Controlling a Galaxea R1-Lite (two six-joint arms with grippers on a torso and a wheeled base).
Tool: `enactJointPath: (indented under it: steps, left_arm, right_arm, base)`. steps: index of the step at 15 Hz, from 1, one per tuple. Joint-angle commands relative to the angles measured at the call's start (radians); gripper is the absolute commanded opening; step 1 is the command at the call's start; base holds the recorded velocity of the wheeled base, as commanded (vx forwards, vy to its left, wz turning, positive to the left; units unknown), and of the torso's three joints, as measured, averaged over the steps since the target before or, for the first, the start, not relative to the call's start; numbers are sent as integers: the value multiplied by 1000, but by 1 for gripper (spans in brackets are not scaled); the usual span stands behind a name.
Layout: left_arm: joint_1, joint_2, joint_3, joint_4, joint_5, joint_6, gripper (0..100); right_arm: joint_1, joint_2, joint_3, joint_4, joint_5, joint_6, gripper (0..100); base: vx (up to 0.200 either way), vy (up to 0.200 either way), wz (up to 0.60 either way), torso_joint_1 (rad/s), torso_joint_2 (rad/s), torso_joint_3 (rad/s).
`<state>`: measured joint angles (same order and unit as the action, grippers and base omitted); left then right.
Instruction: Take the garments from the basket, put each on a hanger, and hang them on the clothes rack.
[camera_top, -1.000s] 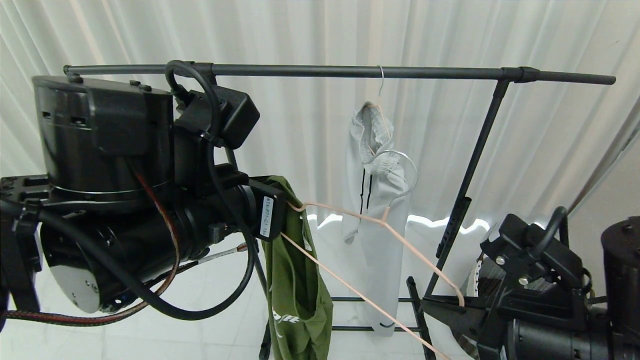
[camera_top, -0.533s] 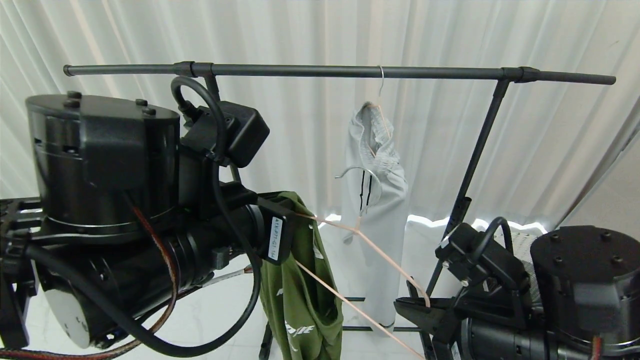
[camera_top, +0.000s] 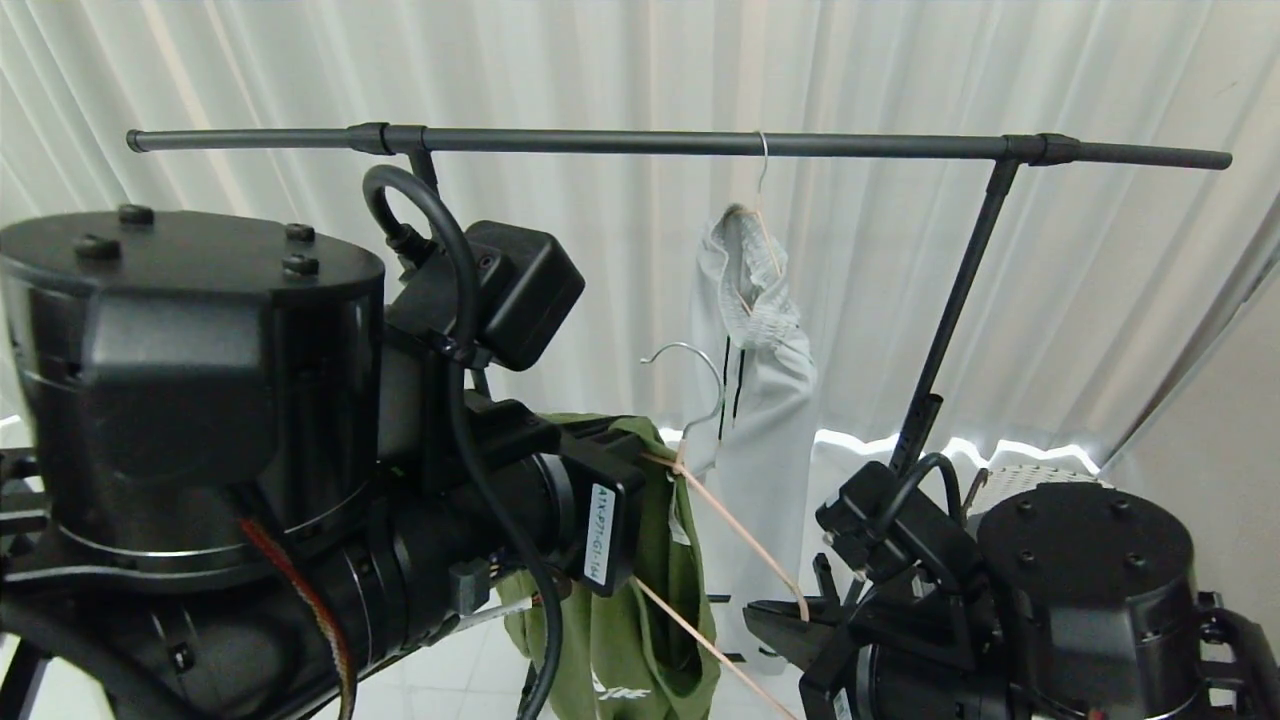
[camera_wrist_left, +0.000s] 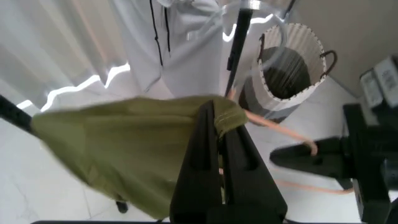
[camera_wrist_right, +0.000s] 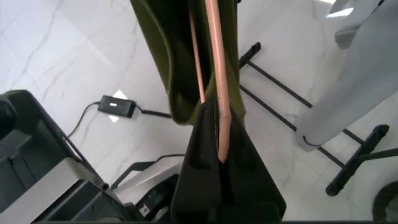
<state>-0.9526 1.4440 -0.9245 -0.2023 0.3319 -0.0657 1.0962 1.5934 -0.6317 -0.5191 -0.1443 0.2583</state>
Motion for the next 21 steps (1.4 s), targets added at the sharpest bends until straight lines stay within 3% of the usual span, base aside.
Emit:
enactJointPath:
  steps: [1,5,11,17,21]
  left_arm:
    - [-5,-1,1,0,1,0,0]
    - [-15,-7,41,0,30,3,0]
    - [-48,9,121,-8,36,0,0]
    - [-80,9,180,-8,36,-2,0]
    - [-81,24,191,-62,36,1,0]
  right_arm:
    - [2,17,6,-10,-9,1,0]
    - [1,-6,20,-65,-84,15,0]
    - [2,-15,122,-229,-92,10,0]
    - [2,-7,139,-252,-92,4,0]
    - [4,-12,139,-277,-92,-1,0]
  base:
    - [0,0,0,0,0,0]
    - [0,0,0,0,0,0]
    - [0,0,0,0,0,0]
    - [0,0,0,0,0,0]
    - [0,0,0,0,0,0]
